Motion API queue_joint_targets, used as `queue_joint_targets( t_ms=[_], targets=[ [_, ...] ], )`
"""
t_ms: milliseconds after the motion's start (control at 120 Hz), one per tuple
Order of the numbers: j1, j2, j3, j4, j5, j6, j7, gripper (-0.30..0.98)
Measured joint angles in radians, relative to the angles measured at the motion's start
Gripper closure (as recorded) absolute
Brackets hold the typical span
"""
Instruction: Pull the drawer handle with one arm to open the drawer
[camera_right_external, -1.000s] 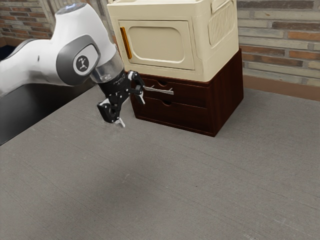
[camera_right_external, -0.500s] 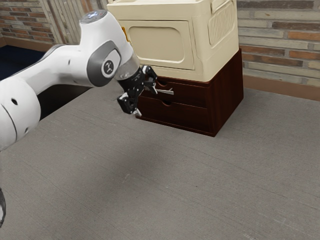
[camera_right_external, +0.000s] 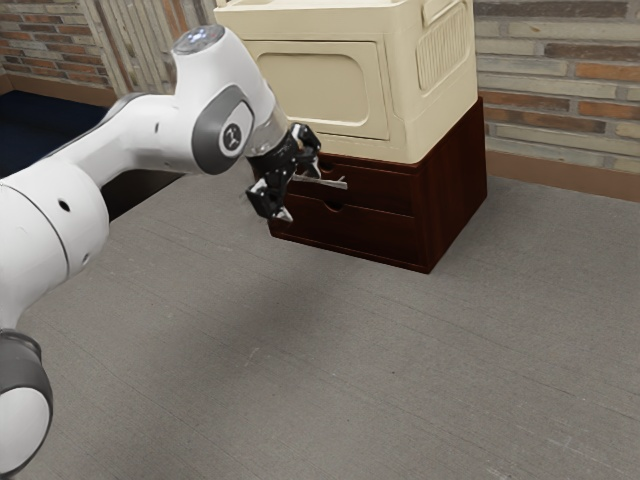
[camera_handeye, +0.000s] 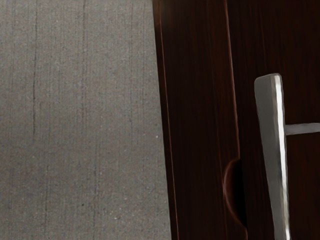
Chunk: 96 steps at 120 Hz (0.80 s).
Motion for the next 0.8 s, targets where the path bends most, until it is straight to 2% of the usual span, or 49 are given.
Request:
queue_joint_targets(
  t_ms=[583, 800],
  targets=[
    [0.007, 0.048, -0.008, 0.027, -0.001, 0.045, 0.017, 0.00],
    [0.007, 0.049, -0.008, 0.022, -0.011, 0.052, 0.018, 0.19]
  ],
)
